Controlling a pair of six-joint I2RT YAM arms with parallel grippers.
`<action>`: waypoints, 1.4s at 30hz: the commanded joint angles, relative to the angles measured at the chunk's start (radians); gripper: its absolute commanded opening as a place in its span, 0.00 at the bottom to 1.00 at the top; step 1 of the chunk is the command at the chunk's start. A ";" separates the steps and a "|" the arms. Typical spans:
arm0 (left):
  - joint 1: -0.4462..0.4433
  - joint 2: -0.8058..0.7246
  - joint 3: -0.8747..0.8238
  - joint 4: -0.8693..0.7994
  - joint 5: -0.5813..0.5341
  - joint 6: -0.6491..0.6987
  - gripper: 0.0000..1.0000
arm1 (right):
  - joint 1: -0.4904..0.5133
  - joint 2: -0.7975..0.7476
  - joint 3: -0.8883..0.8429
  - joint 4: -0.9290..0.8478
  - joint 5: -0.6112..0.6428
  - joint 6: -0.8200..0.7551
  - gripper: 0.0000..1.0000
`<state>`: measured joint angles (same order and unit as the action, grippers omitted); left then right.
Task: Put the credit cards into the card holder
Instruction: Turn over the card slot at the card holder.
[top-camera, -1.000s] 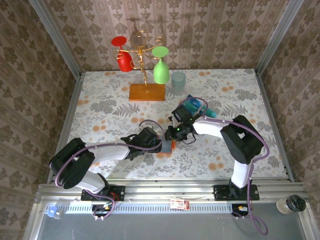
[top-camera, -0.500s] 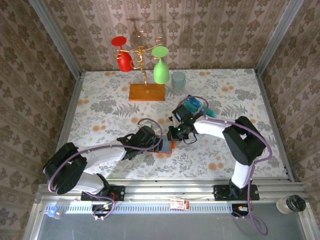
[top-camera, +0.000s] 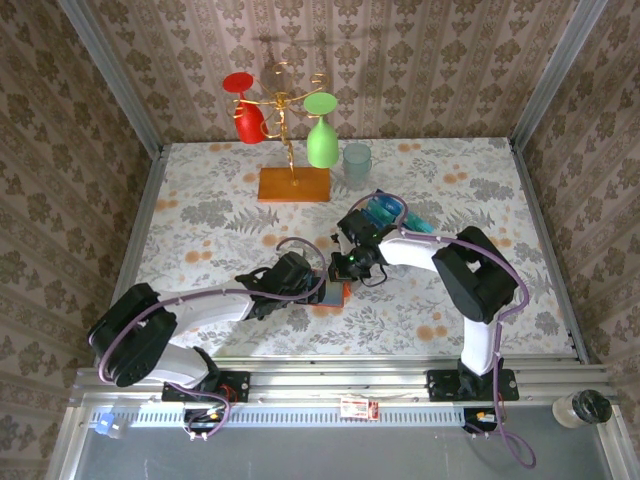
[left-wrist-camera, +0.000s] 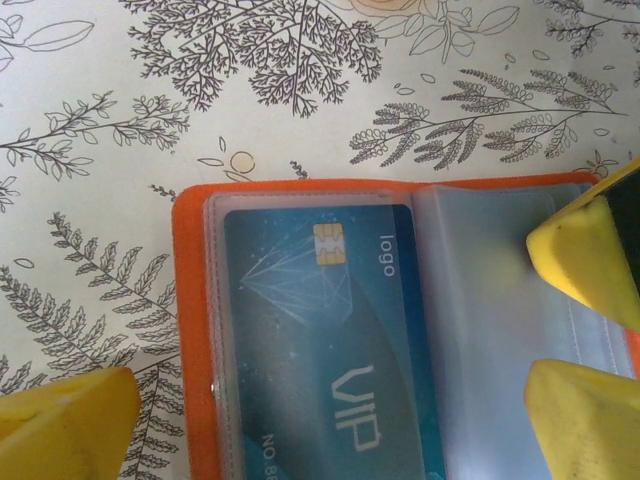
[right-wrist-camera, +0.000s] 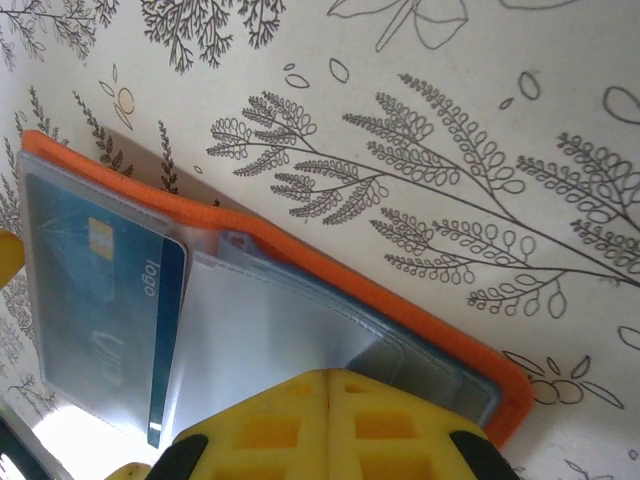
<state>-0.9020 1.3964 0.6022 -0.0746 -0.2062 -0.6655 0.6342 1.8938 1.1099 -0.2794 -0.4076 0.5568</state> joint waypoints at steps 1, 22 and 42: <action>-0.003 0.017 -0.004 -0.007 0.001 0.023 1.00 | 0.007 0.032 0.013 0.007 -0.032 0.019 0.04; -0.002 0.082 -0.080 0.080 -0.007 0.005 0.82 | 0.005 0.014 0.028 0.002 -0.030 0.032 0.10; -0.002 0.075 -0.128 0.141 0.001 -0.018 0.80 | 0.013 -0.106 -0.122 0.146 -0.003 0.175 0.33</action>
<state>-0.9035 1.4361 0.5148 0.0620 -0.2562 -0.6617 0.6388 1.7756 0.9859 -0.1574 -0.4187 0.7059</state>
